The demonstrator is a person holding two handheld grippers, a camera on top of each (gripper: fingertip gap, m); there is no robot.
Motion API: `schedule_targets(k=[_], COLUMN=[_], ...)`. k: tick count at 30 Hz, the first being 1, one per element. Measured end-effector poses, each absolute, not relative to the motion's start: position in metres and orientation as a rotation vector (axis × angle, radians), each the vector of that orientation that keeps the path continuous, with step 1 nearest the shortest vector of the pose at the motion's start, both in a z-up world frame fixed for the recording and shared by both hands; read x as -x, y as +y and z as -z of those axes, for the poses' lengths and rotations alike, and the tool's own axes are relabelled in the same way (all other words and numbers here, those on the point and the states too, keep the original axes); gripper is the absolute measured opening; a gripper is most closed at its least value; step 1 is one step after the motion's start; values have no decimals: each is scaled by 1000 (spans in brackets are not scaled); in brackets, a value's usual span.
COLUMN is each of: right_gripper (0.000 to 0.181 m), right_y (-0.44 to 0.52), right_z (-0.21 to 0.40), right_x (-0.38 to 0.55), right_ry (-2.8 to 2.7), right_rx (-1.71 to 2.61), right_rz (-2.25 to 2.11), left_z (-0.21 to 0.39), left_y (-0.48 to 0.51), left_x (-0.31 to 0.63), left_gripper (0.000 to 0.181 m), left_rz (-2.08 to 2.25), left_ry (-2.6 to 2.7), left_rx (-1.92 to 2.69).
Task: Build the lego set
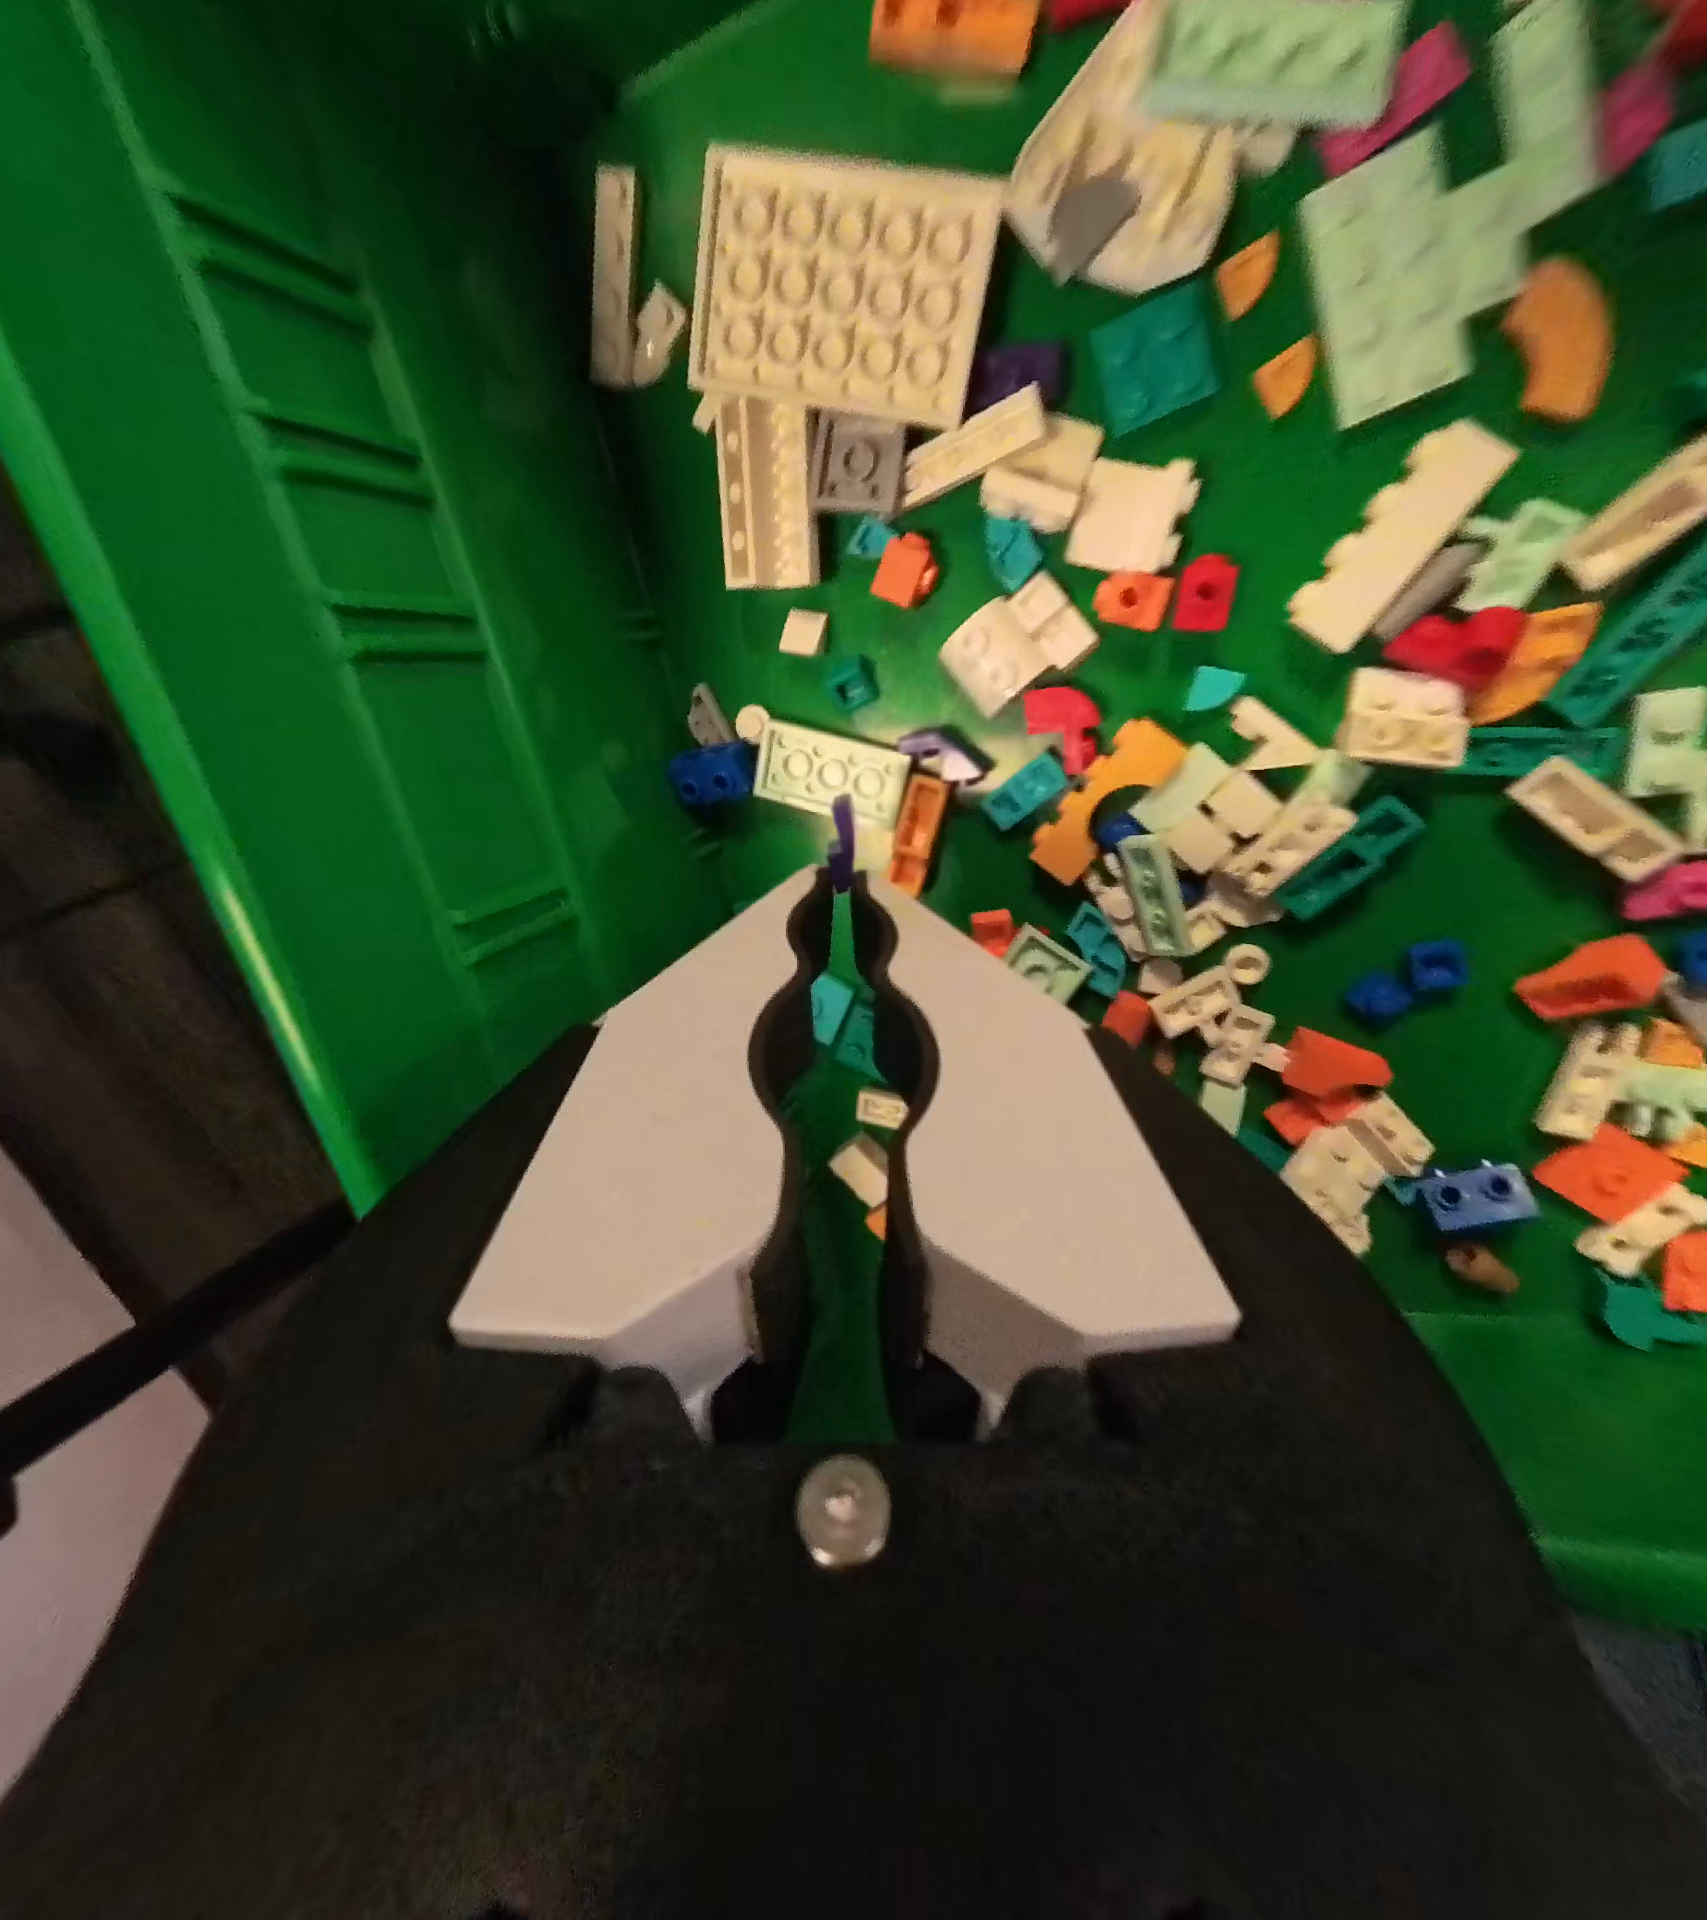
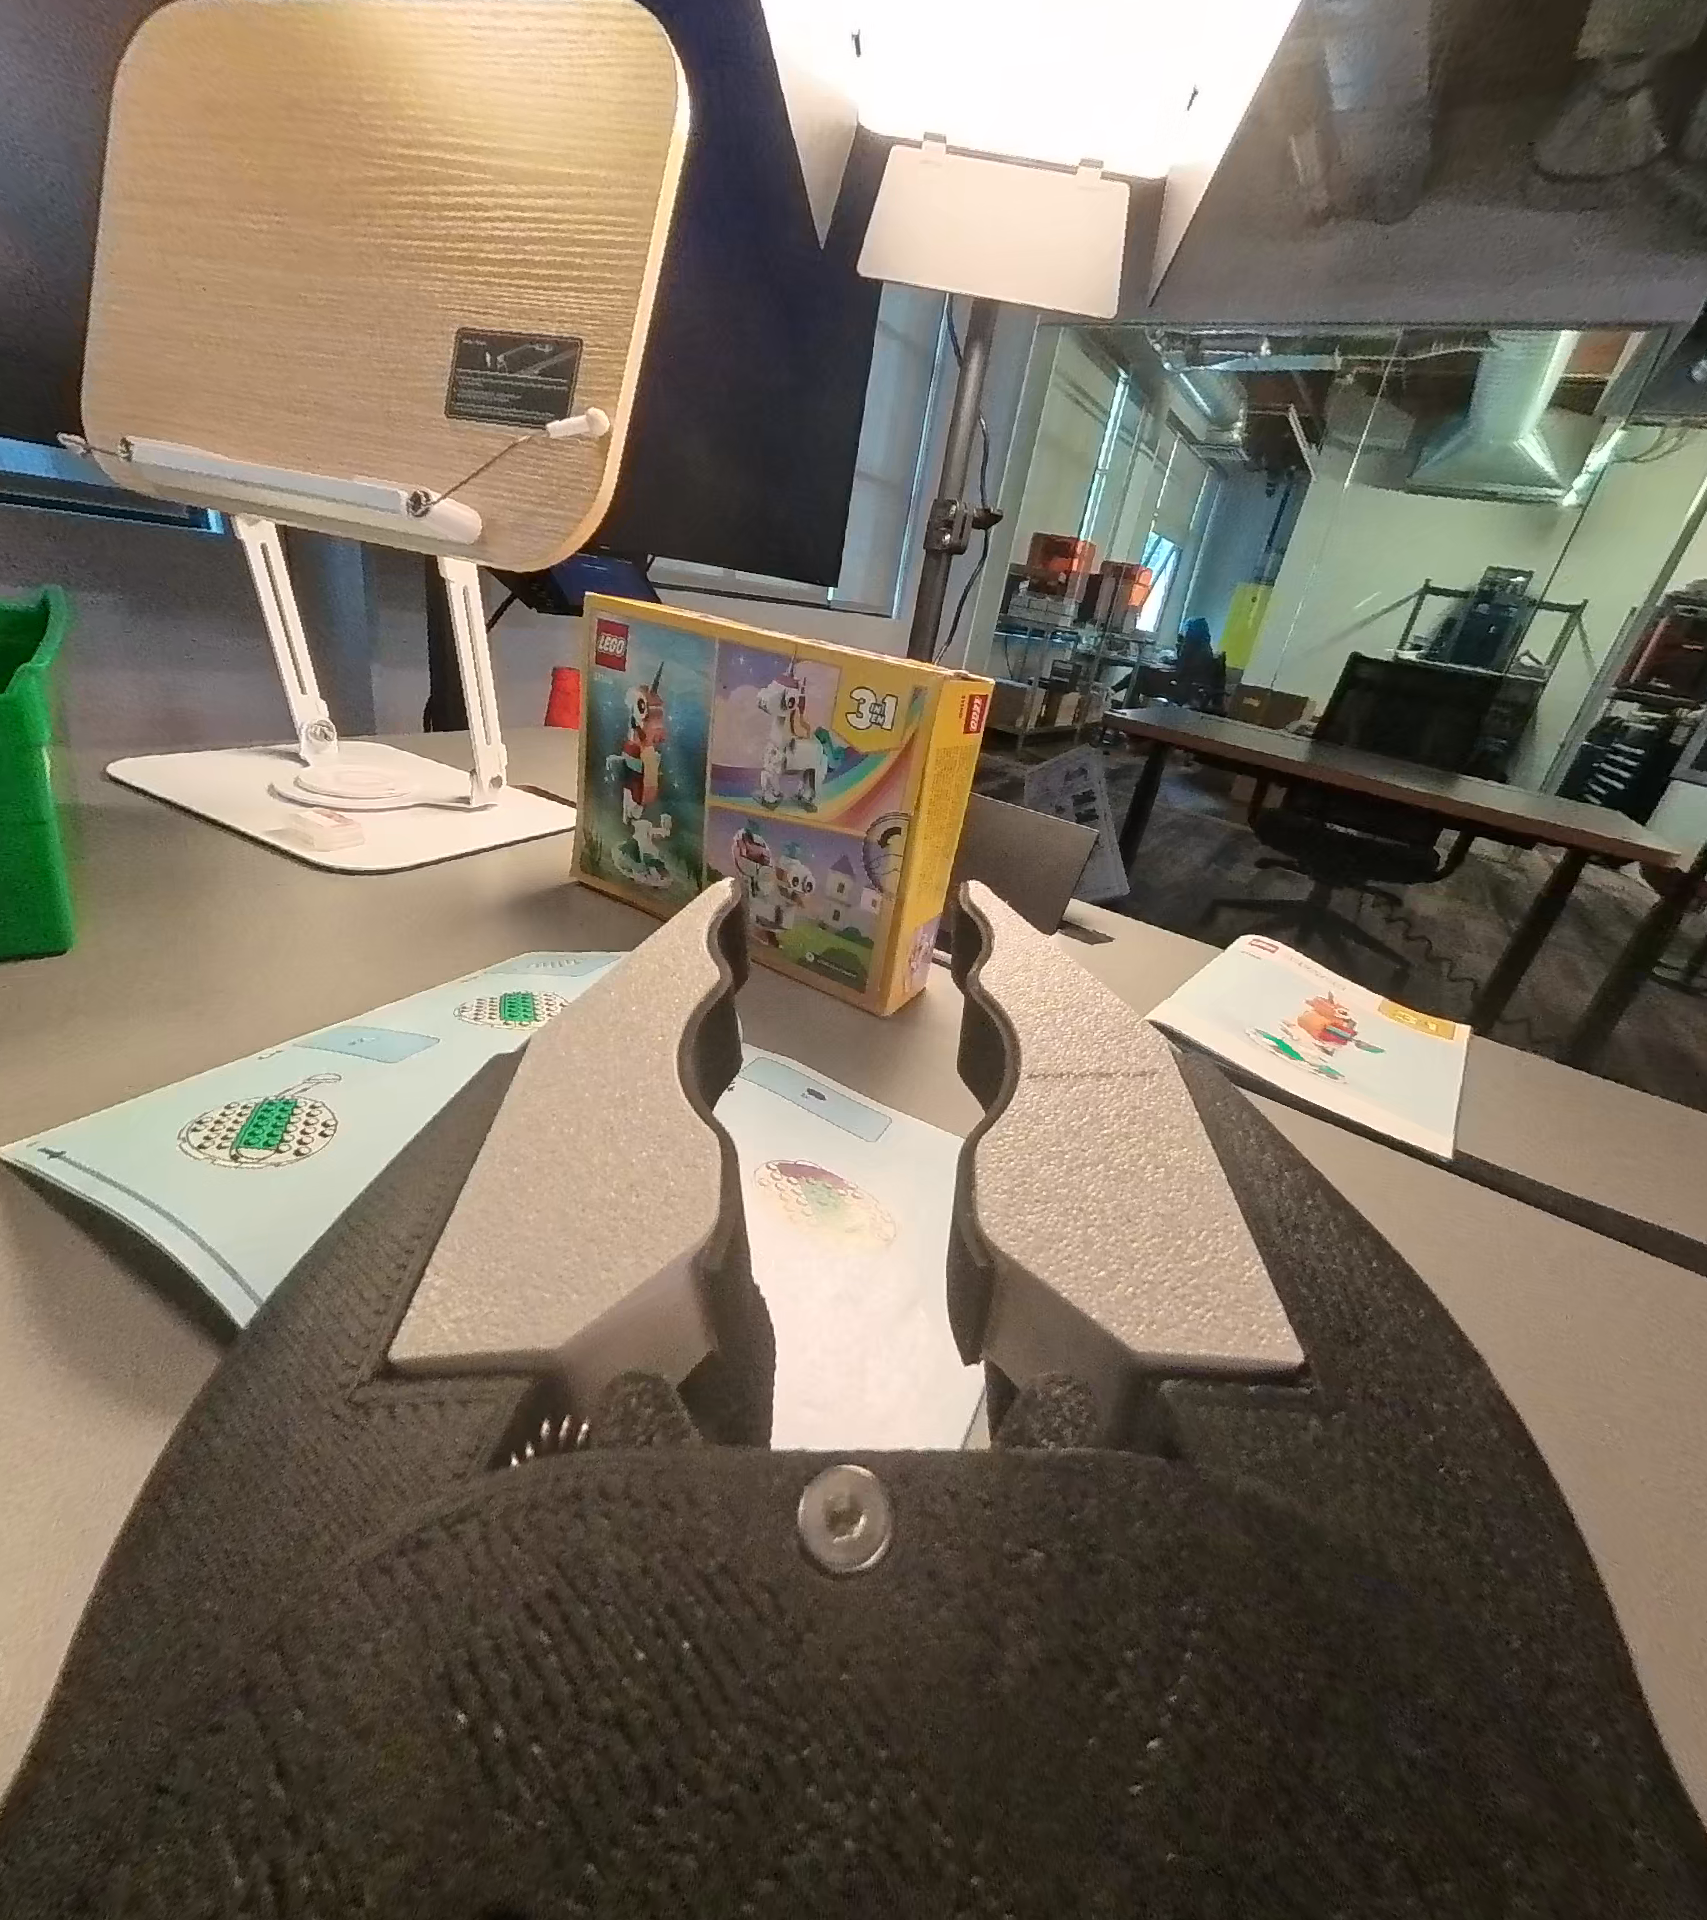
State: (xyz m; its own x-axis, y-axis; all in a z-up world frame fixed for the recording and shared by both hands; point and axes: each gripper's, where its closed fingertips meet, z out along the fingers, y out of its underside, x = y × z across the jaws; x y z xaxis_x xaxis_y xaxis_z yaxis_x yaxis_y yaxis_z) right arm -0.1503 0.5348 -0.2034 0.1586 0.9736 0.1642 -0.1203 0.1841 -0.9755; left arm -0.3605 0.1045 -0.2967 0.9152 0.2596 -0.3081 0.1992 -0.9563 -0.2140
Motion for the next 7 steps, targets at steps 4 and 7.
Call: schedule_targets(k=[4,7], right_gripper=[37,37], right_y=[535,535], right_z=[203,203], right_x=[151,151], right_ry=[-1082,-1079], right_rx=[1050,1050], right_rz=[-1033,-1033], left_z=[268,229], left_y=[121,152], left_x=[343,314], left_gripper=[2,2], left_rz=[-586,-615], left_ry=[-241,-192], left_rx=[2766,2596])
